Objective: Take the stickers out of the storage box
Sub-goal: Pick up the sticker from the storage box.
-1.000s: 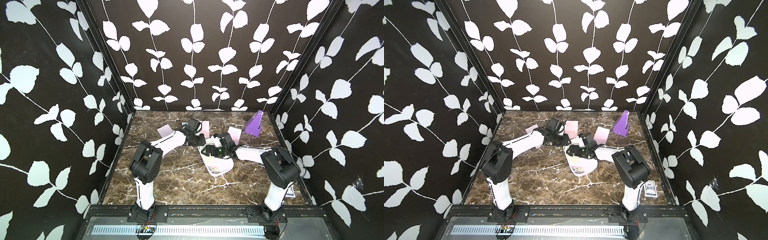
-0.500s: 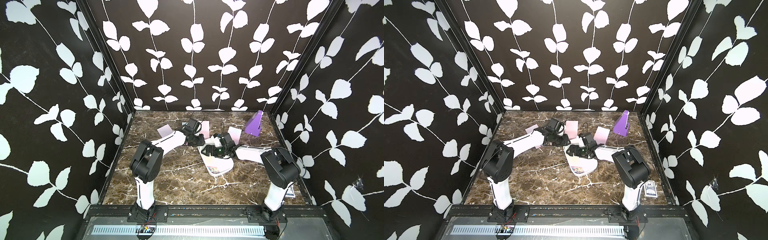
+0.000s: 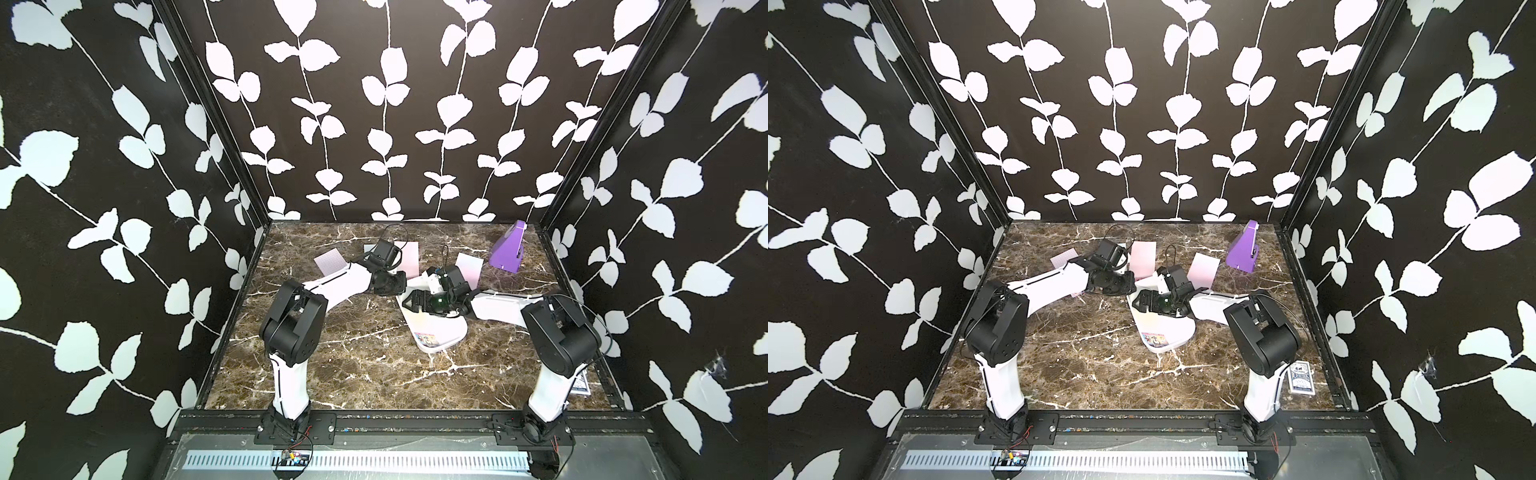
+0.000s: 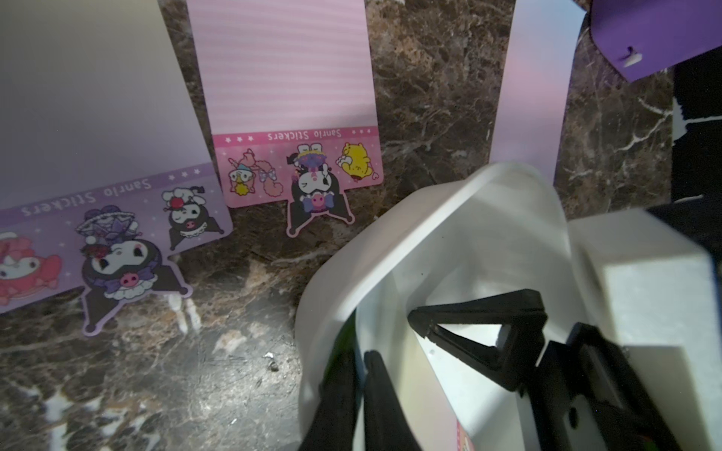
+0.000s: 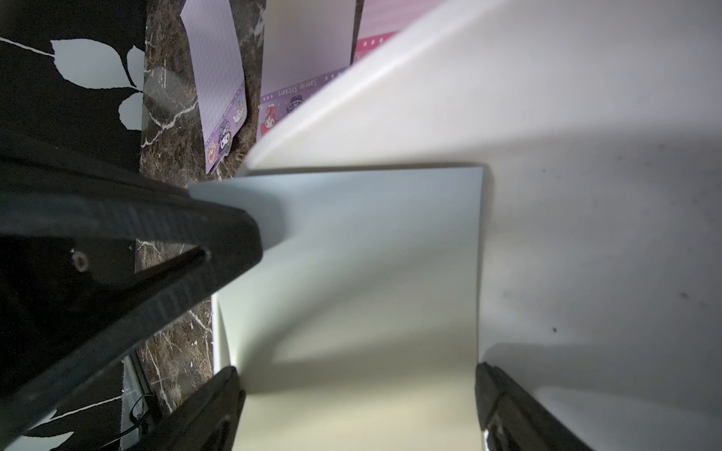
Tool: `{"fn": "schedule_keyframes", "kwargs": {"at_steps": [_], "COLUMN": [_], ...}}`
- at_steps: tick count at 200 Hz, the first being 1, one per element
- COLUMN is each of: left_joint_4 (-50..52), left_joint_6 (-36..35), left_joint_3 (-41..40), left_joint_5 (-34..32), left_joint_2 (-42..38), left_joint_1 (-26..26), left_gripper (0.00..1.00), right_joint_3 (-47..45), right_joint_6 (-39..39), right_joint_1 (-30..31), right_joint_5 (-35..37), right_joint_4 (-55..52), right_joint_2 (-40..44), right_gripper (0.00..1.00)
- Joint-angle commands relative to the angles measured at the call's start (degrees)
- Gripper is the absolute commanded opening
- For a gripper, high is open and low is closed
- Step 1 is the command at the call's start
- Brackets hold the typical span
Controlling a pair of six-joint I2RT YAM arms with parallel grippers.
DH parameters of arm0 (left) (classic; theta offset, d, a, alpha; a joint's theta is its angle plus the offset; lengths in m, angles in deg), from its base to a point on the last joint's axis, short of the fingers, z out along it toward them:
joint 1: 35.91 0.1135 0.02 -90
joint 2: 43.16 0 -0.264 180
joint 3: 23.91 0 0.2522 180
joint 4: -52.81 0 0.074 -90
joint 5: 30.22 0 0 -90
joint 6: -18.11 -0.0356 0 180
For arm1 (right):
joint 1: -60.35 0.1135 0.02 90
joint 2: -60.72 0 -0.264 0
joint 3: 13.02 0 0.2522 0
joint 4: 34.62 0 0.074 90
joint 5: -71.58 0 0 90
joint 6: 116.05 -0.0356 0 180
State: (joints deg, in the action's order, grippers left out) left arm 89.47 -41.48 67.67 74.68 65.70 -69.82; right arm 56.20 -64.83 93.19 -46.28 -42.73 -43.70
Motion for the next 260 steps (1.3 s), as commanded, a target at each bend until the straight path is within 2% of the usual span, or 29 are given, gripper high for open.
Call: {"fn": "schedule_keyframes", "kwargs": {"at_steps": [1, 70, 90, 115, 161, 195, 235, 257, 260], "left_joint_4": [1.14, 0.13, -1.06, -3.63, -5.29, -6.58, -13.66, -16.54, -17.08], "left_joint_6": [-0.31, 0.60, 1.43, 3.34, 4.88, 6.72, 11.62, 13.73, 14.23], "left_joint_3": [-0.74, -0.83, -0.83, -1.15, -0.60, -0.39, -3.93, -5.89, -6.33], "left_joint_5": [-0.17, 1.42, 3.70, 6.90, 8.85, 11.69, 17.15, 19.20, 21.00], "left_joint_2": [-0.20, -1.34, -1.50, -2.47, -6.18, -8.86, -13.47, -15.86, -16.18], "left_joint_1": [0.25, 0.25, 0.26, 0.28, 0.38, 0.67, 2.16, 3.44, 3.61], "left_gripper": [0.01, 0.00, 0.00, 0.00, 0.00, 0.00, 0.00, 0.00, 0.00], "right_joint_3": [-0.79, -0.20, -0.61, -0.98, -1.74, -2.94, -5.56, -7.35, -7.73], "right_joint_6": [0.83, 3.29, 3.55, 4.36, 5.30, 5.34, 5.65, 4.49, 4.08], "right_joint_1": [0.65, 0.47, 0.39, 0.08, -2.16, -5.28, -9.79, -10.30, -10.26], "right_joint_5": [0.73, 3.97, 4.95, 6.42, 7.89, 5.15, -6.42, -9.35, -9.92], "right_joint_4": [-7.51, -13.89, -15.41, -17.94, -22.21, -23.21, -20.31, -17.02, -16.39], "right_joint_2": [-1.55, 4.38, 7.04, 11.25, 20.92, 27.17, 29.56, 30.41, 30.38], "right_gripper": [0.94, 0.95, 0.96, 0.97, 0.98, 0.98, 0.98, 0.97, 0.97]}}
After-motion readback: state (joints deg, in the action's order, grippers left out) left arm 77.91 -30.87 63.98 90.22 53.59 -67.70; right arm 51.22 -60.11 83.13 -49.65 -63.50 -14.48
